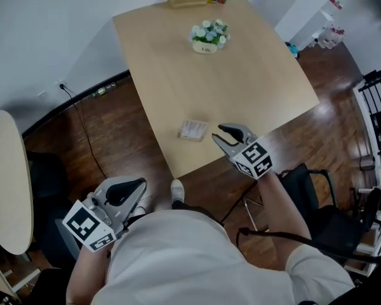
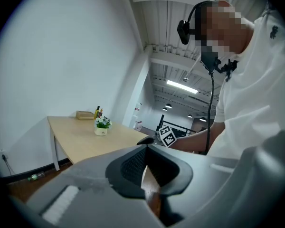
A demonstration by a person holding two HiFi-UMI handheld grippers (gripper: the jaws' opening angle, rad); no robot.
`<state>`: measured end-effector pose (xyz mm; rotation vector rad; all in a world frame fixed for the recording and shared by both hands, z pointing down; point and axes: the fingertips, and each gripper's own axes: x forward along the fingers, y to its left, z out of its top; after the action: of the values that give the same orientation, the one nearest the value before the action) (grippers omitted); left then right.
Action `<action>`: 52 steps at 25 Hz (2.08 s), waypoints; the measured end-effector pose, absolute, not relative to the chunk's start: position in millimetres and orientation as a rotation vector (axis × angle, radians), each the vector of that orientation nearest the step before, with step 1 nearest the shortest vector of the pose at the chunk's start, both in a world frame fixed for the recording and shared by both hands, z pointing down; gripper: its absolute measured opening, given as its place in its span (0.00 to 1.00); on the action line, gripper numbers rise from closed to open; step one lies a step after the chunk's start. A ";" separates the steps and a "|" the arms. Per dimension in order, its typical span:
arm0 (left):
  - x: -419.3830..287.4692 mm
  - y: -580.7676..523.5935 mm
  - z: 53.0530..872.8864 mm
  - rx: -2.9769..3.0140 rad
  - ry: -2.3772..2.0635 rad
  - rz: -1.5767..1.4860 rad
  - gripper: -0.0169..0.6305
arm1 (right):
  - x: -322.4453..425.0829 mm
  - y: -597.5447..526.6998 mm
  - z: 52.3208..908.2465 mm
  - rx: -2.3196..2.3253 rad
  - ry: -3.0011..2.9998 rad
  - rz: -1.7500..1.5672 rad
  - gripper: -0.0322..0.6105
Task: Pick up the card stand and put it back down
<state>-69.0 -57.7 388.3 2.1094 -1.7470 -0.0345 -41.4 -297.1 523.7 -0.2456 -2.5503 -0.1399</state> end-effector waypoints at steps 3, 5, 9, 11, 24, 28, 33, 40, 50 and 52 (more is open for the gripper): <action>-74.0 -66.2 387.1 2.067 -1.782 -0.052 0.03 | -60.2 -306.3 540.3 -0.325 -2.530 -0.124 0.25; -75.7 -71.6 387.5 2.041 -1.800 -0.058 0.03 | -69.7 -309.7 550.5 -0.381 -2.515 -0.109 0.25; -78.5 -78.4 386.9 1.998 -1.830 -0.072 0.03 | -82.7 -306.3 565.3 -0.492 -2.484 -0.080 0.26; -80.2 -80.2 386.9 1.979 -1.840 -0.080 0.03 | -87.1 -301.6 571.3 -0.539 -2.470 -0.068 0.26; -80.2 -90.2 391.1 1.927 -1.865 -0.061 0.03 | -95.4 -288.0 586.4 -0.688 -2.432 -0.042 0.12; -81.8 -90.8 393.8 1.914 -1.875 -0.062 0.03 | -95.4 -287.8 587.1 -0.705 -2.433 -0.034 0.10; -82.3 -90.5 393.4 1.908 -1.887 -0.059 0.03 | -94.7 -286.0 586.3 -0.719 -2.438 -0.023 0.10; -81.3 -89.7 392.9 1.915 -1.885 -0.056 0.03 | -94.8 -284.1 582.3 -0.731 -2.442 -0.003 0.08; -84.9 -85.5 393.6 1.916 -1.886 -0.057 0.03 | -96.9 -289.2 567.4 -0.711 -2.471 0.029 0.08; -85.7 -84.1 393.6 1.921 -1.886 -0.058 0.03 | -97.4 -289.8 561.3 -0.706 -2.478 0.031 0.08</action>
<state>-85.7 -84.1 393.6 1.9205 -1.8856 -0.0582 -97.4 -289.8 561.3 -0.7064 -2.4783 0.0309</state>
